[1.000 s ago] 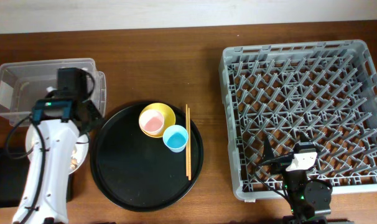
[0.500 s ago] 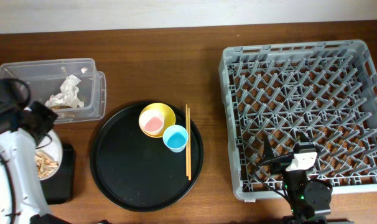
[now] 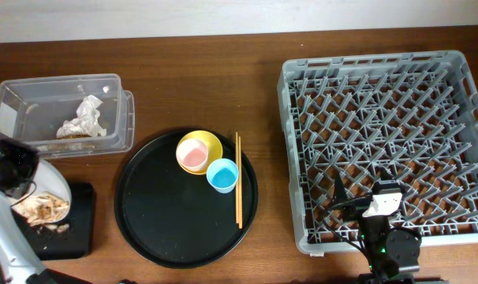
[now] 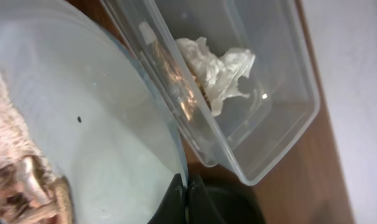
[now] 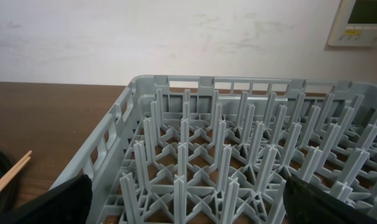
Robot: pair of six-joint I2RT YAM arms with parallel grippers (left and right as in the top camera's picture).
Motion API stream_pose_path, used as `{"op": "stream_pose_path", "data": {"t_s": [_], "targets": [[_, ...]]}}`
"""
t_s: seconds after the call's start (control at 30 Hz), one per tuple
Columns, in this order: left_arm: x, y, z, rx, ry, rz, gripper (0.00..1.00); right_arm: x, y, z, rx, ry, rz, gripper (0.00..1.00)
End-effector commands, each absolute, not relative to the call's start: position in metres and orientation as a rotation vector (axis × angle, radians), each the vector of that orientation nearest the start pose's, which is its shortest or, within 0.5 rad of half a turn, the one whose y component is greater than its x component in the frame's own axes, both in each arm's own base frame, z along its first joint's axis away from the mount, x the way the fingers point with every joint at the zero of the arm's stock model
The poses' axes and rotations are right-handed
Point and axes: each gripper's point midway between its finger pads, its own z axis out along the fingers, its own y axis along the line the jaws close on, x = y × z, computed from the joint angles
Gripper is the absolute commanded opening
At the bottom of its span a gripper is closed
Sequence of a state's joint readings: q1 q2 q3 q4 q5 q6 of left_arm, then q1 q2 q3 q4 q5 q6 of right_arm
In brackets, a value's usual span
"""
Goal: Sort waste into correct bins and load items into the dishwasher rack
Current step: 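Tilt the plate with the left gripper to dump rice and shells onto the black tray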
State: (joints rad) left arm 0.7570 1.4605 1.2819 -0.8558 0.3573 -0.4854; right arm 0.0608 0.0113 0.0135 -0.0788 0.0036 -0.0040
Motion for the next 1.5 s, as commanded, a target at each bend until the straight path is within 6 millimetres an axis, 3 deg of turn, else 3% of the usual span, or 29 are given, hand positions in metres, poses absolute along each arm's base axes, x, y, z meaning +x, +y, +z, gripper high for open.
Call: {"op": "stream_pose_path", "data": {"t_s": [0.0, 0.23, 0.43, 0.53, 0.63, 0.8, 0.87, 0.97, 1.03, 1.13, 1.17, 1.27, 1.47], "targets": [[0.305, 0.214, 0.208, -1.339, 2.064, -0.476, 0.00, 0.246, 0.014, 0.155, -0.044, 1.653, 0.041, 0.98], [0.307, 0.221, 0.193, -1.384, 2.020, -0.702, 0.00, 0.246, 0.014, 0.155, -0.044, 1.653, 0.041, 0.98], [0.307, 0.217, 0.210, -1.320, 1.938, -0.893, 0.00, 0.246, 0.014, 0.155, -0.044, 1.653, 0.041, 0.98], [0.299, 0.228, 0.208, -1.360, 1.918, -0.860, 0.00, 0.246, 0.014, 0.155, -0.044, 1.653, 0.041, 0.98], [0.291, 0.222, 0.206, -1.424, 1.904, -0.924, 0.00, 0.246, 0.014, 0.155, -0.044, 1.653, 0.041, 0.98], [0.289, 0.229, 0.209, -1.410, 1.882, -0.911, 0.00, 0.246, 0.014, 0.155, -0.044, 1.653, 0.041, 0.98], [0.286, 0.244, 0.201, -1.437, 1.901, -0.781, 0.00, 0.246, 0.014, 0.155, -0.044, 1.653, 0.041, 0.98], [0.286, 0.228, 0.209, -1.425, 1.872, -0.930, 0.00, 0.246, 0.014, 0.155, -0.044, 1.653, 0.041, 0.98], [0.289, 0.233, 0.212, -1.396, 1.862, -0.916, 0.00, 0.246, 0.014, 0.155, -0.044, 1.653, 0.041, 0.98], [0.296, 0.213, 0.237, -1.291, 1.785, -1.141, 0.00, 0.246, 0.014, 0.155, -0.044, 1.653, 0.041, 0.98], [0.299, 0.218, 0.241, -1.256, 1.778, -1.121, 0.00, 0.246, 0.014, 0.155, -0.044, 1.653, 0.041, 0.98], [0.296, 0.213, 0.243, -1.268, 1.760, -1.173, 0.00, 0.246, 0.014, 0.155, -0.044, 1.653, 0.041, 0.98], [0.281, 0.226, 0.224, -1.420, 1.784, -1.062, 0.00, 0.246, 0.014, 0.155, -0.044, 1.653, 0.041, 0.98]]}}
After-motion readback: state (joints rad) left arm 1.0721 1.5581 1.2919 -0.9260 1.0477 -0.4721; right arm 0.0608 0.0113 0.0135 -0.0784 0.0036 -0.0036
